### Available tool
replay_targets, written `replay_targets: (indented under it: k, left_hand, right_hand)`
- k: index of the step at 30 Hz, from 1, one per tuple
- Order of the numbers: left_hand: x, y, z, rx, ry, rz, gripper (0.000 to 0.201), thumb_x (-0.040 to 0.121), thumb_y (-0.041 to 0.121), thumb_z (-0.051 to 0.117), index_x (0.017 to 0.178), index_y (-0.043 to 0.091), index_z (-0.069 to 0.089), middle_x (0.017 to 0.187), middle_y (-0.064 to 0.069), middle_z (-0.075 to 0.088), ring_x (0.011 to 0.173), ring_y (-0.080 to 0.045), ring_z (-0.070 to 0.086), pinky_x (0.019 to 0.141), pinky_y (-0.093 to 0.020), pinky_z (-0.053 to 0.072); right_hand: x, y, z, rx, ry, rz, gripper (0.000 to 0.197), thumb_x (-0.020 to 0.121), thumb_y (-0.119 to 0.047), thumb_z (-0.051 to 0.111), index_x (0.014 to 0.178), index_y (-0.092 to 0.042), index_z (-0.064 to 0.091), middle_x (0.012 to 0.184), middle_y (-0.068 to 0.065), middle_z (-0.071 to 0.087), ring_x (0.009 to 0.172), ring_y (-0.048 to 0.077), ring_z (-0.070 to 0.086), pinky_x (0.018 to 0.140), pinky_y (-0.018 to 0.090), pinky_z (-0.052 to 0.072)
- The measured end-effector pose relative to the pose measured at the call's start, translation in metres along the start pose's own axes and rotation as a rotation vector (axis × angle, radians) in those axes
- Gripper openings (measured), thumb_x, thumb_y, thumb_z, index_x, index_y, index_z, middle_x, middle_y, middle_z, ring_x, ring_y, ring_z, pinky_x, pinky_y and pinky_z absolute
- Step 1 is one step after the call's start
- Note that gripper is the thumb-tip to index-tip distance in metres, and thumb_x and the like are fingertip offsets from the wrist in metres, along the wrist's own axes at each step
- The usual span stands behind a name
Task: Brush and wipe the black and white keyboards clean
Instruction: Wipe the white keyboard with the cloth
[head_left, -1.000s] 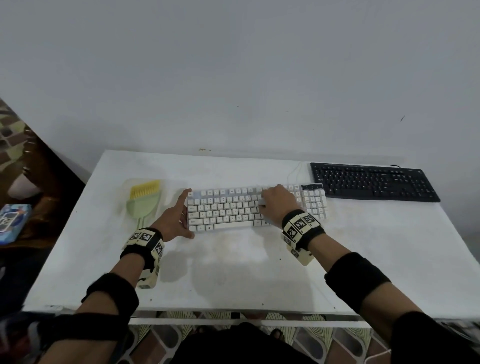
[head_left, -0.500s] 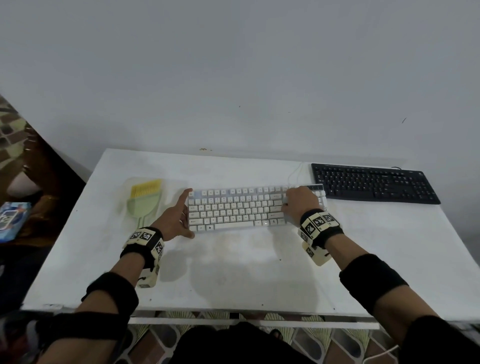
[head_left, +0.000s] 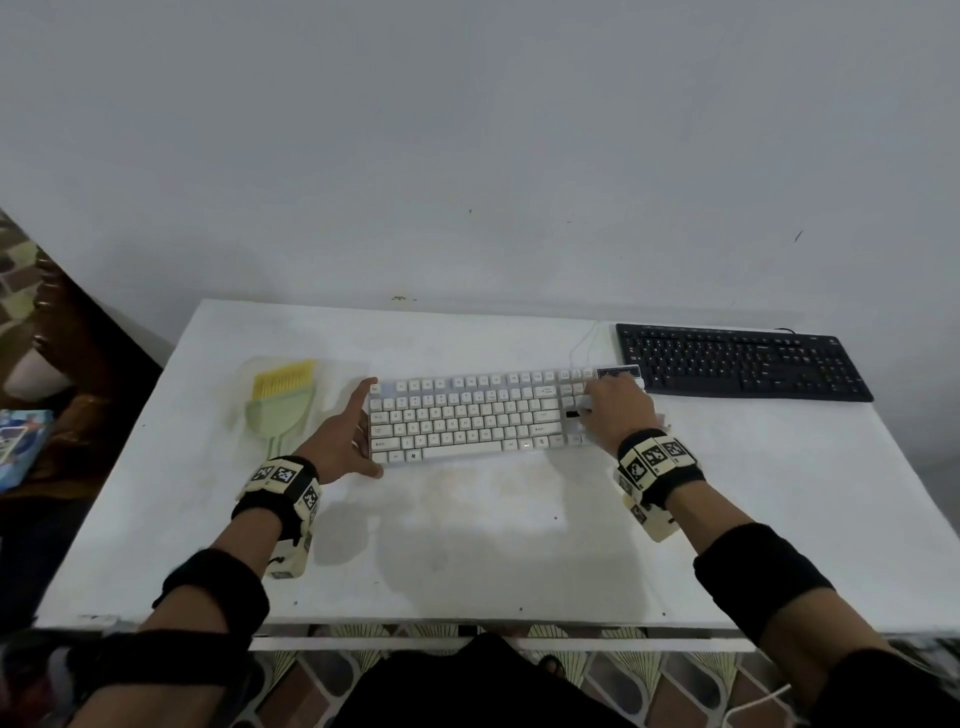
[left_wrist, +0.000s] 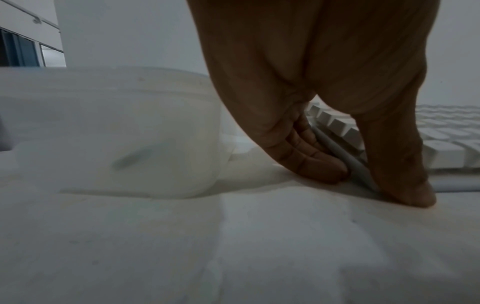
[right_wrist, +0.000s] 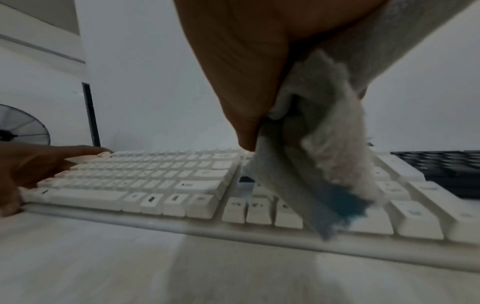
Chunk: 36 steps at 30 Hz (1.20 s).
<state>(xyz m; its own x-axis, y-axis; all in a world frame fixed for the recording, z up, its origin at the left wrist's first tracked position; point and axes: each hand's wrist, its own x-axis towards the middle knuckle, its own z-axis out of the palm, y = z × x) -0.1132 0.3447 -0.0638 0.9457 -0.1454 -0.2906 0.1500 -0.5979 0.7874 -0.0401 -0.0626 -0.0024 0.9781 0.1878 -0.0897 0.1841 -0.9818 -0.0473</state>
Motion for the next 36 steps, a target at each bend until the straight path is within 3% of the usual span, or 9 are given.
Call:
replay_targets:
  k: [4,7,10,14,19,24,28,33,36]
  left_hand:
    - [0.000,0.000,-0.001,0.007,0.014,0.006,0.139,0.063,-0.005,0.094,0.146,0.057,0.000,0.104,-0.008,0.064,0.085,-0.022,0.070,0.071,-0.024,0.058]
    - [0.000,0.001,0.000,0.005,0.014,0.003,0.139,0.064,-0.005,0.093,0.146,0.057,0.001,0.104,-0.007,0.064,0.084,-0.021,0.070,0.072,-0.023,0.057]
    - [0.000,0.001,-0.001,0.003,0.009,0.001,0.140,0.064,-0.004,0.093,0.148,0.055,-0.001,0.104,-0.006,0.065,0.084,-0.020,0.070,0.072,-0.023,0.057]
    - [-0.001,-0.001,0.000,0.003,0.022,0.007,0.139,0.064,-0.005,0.093,0.147,0.056,0.000,0.103,-0.007,0.065,0.084,-0.020,0.070,0.070,-0.022,0.056]
    - [-0.001,0.001,0.000,0.013,0.026,0.017,0.139,0.064,-0.004,0.094,0.139,0.065,0.000,0.104,-0.008,0.064,0.083,-0.020,0.070,0.068,-0.021,0.056]
    - [-0.001,0.002,0.000,0.017,0.023,0.010,0.139,0.064,-0.003,0.094,0.143,0.061,0.000,0.105,-0.008,0.065,0.085,-0.021,0.070,0.069,-0.022,0.057]
    - [-0.001,0.002,-0.001,0.018,0.016,0.001,0.138,0.065,-0.003,0.094,0.145,0.058,-0.001,0.105,-0.007,0.064,0.085,-0.020,0.070,0.068,-0.021,0.056]
    - [-0.001,0.002,-0.001,0.015,0.016,0.005,0.139,0.063,-0.003,0.095,0.141,0.063,0.000,0.104,-0.008,0.065,0.084,-0.020,0.071,0.069,-0.022,0.057]
    - [-0.001,0.004,0.000,0.011,0.019,0.009,0.138,0.064,-0.003,0.094,0.140,0.063,0.000,0.104,-0.007,0.064,0.084,-0.021,0.070,0.069,-0.022,0.057]
  right_hand:
    - [0.006,0.008,0.006,0.005,0.015,-0.047,0.027,0.091,-0.041,0.036,0.071,-0.029,0.048,0.075,-0.012,0.051,0.080,0.017,0.054,0.077,0.032,0.049]
    - [-0.002,0.000,0.006,-0.009,0.005,-0.125,0.020,0.095,-0.031,0.051,0.081,-0.020,0.061,0.084,-0.004,0.058,0.092,0.022,0.052,0.069,0.032,0.047]
    - [-0.006,0.009,0.002,0.017,0.028,0.011,0.016,0.096,-0.025,0.056,0.098,-0.013,0.066,0.097,0.003,0.065,0.107,0.025,0.053,0.074,0.037,0.054]
    - [-0.005,0.012,-0.001,0.065,0.050,0.105,0.011,0.092,-0.020,0.057,0.087,-0.012,0.064,0.089,0.006,0.065,0.093,0.025,0.061,0.069,0.033,0.054]
    - [-0.004,-0.010,0.009,0.045,-0.016,-0.123,0.018,0.096,-0.033,0.049,0.082,-0.023,0.050,0.085,-0.007,0.056,0.091,0.019,0.055,0.078,0.029,0.049]
    - [-0.008,0.005,0.001,0.052,0.046,0.120,0.017,0.098,-0.024,0.052,0.102,-0.011,0.063,0.098,0.005,0.064,0.102,0.024,0.056,0.079,0.039,0.055]
    - [-0.008,0.032,-0.009,0.086,0.124,0.246,0.018,0.095,-0.025,0.056,0.087,-0.010,0.063,0.084,0.006,0.064,0.083,0.024,0.060,0.068,0.037,0.056]
    - [0.001,0.046,-0.008,-0.103,0.026,-0.159,0.044,0.092,-0.037,0.033,0.073,-0.026,0.071,0.077,-0.013,0.068,0.071,0.012,0.056,0.076,0.032,0.045]
    - [0.002,0.055,-0.002,-0.193,-0.052,-0.215,0.032,0.094,-0.033,0.044,0.080,-0.029,0.073,0.085,-0.015,0.071,0.079,0.012,0.056,0.082,0.032,0.043]
